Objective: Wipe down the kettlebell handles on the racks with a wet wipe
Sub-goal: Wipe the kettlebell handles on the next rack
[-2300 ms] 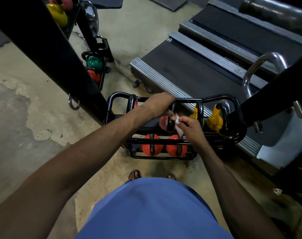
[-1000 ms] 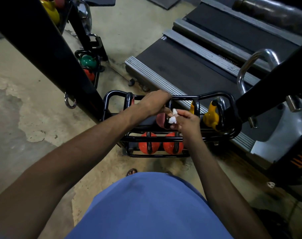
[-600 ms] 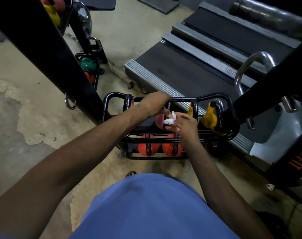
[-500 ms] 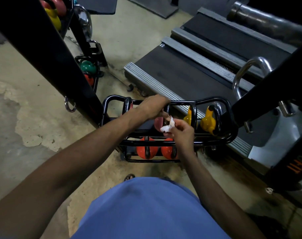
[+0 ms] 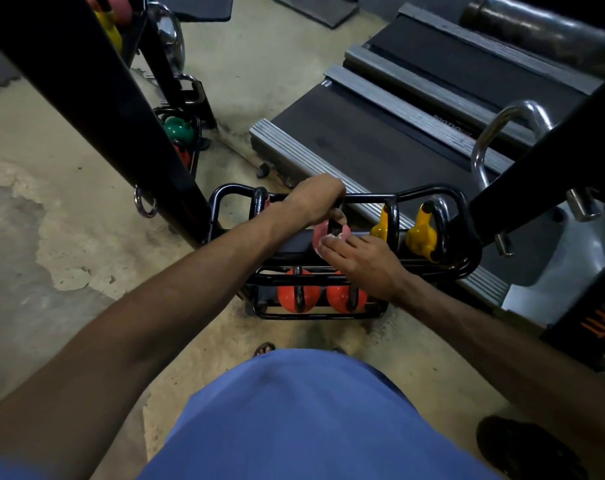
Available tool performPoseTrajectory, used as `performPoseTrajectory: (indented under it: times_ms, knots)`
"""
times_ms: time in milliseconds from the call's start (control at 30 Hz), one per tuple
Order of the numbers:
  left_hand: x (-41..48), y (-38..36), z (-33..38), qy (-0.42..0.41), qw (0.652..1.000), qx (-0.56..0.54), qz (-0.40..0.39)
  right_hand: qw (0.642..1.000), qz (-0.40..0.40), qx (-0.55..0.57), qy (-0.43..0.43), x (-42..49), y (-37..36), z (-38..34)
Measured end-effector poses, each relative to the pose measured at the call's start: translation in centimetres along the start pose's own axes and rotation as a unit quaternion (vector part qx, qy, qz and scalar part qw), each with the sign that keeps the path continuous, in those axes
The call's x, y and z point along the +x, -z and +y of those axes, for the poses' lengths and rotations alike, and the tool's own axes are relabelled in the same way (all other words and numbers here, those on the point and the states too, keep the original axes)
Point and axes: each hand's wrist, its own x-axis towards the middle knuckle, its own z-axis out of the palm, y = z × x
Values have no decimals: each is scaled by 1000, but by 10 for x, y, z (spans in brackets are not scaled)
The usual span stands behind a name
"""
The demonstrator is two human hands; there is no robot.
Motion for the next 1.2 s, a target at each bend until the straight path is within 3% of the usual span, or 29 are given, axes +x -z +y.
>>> performPoseTrajectory:
  times_ms: [100, 233, 333, 400, 500, 633, 733, 800, 900, 1033, 1200]
  knots:
    - [2, -1, 1, -6, 1000, -1, 5, 992, -115, -38, -26, 29, 12, -8]
    - [4, -3, 4, -20, 1000, 8, 14, 939, -312, -88, -110, 76, 14, -25]
    - [3, -6, 6, -28, 999, 6, 27, 905, -391, -128, -109, 93, 9, -33]
    - [2, -6, 4, -34, 999, 5, 32, 901, -408, -133, -70, 97, 8, -29]
    - [2, -7, -4, -35, 999, 8, 35, 936, -343, -78, -36, 88, 18, -11]
    - [0, -8, -8, -32, 999, -16, 23, 984, -174, 29, -3, 43, 29, 9]
    - [-7, -13, -13, -38, 997, -67, 23, 986, -36, 116, -113, 11, 17, 9]
    - [-26, -17, -14, -67, 996, -40, 47, 928, 70, 226, -287, -4, 10, -2]
    - [-68, -38, -15, -79, 989, -76, 99, 734, 139, 402, -529, -4, 5, -12]
    - [-103, -70, -10, -106, 987, -47, 108, 613, 95, 501, -604, 18, -4, -18]
    - [-110, -79, -4, -68, 988, -3, 137, 332, 11, 707, -625, 40, 2, 15]
